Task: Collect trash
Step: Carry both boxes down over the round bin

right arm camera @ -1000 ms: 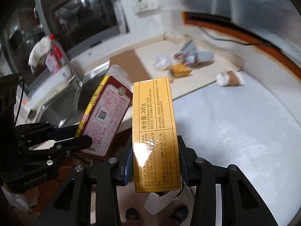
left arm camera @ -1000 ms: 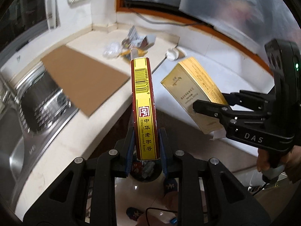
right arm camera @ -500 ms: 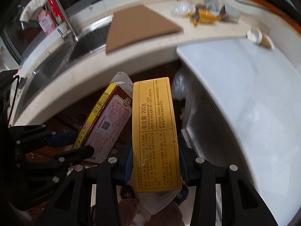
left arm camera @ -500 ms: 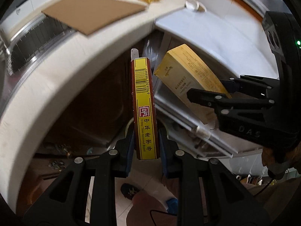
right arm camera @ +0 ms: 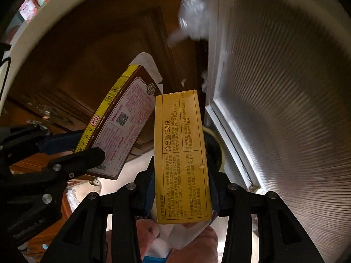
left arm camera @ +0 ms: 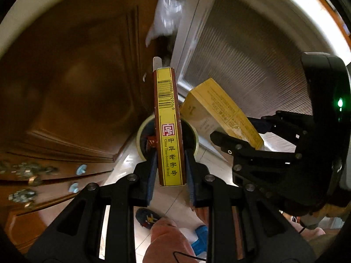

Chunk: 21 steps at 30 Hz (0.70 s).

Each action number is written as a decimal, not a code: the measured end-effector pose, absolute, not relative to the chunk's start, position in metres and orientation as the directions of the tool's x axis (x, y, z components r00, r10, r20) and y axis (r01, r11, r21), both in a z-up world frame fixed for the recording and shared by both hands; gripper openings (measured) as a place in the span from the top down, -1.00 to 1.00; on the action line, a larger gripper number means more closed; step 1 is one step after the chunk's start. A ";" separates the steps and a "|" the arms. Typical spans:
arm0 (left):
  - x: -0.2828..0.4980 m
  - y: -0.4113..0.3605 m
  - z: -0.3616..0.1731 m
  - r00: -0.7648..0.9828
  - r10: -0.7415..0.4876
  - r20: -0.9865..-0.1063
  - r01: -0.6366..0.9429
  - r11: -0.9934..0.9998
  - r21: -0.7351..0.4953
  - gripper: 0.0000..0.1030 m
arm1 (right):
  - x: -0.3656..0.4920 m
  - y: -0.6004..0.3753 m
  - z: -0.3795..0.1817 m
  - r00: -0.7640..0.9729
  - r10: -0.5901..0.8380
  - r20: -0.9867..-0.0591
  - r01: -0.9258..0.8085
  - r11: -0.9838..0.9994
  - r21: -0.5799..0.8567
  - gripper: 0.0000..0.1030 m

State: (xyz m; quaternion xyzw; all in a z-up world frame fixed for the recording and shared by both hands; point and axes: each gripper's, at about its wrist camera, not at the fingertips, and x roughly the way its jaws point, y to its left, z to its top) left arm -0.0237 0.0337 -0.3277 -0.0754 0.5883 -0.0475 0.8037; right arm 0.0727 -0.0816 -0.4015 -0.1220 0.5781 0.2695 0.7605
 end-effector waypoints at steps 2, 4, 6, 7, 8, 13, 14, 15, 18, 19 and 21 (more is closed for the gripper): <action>-0.016 0.032 -0.347 0.287 -0.171 -0.942 -0.003 0.984 -0.179 0.59 | 0.077 -0.087 -0.423 0.184 0.265 -0.947 -0.521 0.843 0.134 0.21; -0.008 0.027 -0.368 0.266 -0.175 -0.948 0.012 0.984 -0.178 0.59 | 0.082 -0.092 -0.443 0.183 0.259 -0.948 -0.494 0.858 0.140 0.21; 0.002 0.022 -0.389 0.244 -0.178 -0.953 0.027 0.984 -0.177 0.59 | 0.088 -0.097 -0.460 0.181 0.253 -0.950 -0.472 0.870 0.141 0.21; 0.005 0.020 -0.396 0.238 -0.177 -0.955 0.032 0.984 -0.175 0.59 | 0.090 -0.098 -0.467 0.180 0.251 -0.951 -0.465 0.874 0.143 0.21; 0.010 0.018 -0.406 0.229 -0.175 -0.958 0.040 0.985 -0.170 0.59 | 0.094 -0.100 -0.477 0.181 0.247 -0.952 -0.460 0.877 0.140 0.21; 0.037 0.011 -0.442 0.207 -0.161 -0.965 0.056 0.987 -0.152 0.59 | 0.106 -0.103 -0.511 0.188 0.234 -0.954 -0.459 0.880 0.125 0.21; 0.041 0.010 -0.449 0.201 -0.159 -0.967 0.055 0.987 -0.151 0.59 | 0.108 -0.102 -0.515 0.188 0.231 -0.954 -0.462 0.878 0.122 0.21; 0.045 0.010 -0.455 0.195 -0.156 -0.968 0.056 0.987 -0.147 0.59 | 0.110 -0.095 -0.519 0.190 0.228 -0.955 -0.468 0.876 0.117 0.20; 0.045 0.018 -0.471 0.186 -0.148 -0.971 0.067 0.988 -0.138 0.58 | 0.111 -0.093 -0.536 0.195 0.228 -0.954 -0.477 0.872 0.111 0.20; 0.045 0.017 -0.472 0.185 -0.144 -0.972 0.071 0.989 -0.133 0.58 | 0.115 -0.091 -0.542 0.195 0.230 -0.954 -0.481 0.869 0.111 0.19; 0.049 0.018 -0.480 0.182 -0.139 -0.973 0.082 0.989 -0.126 0.58 | 0.115 -0.089 -0.550 0.197 0.228 -0.954 -0.484 0.869 0.107 0.19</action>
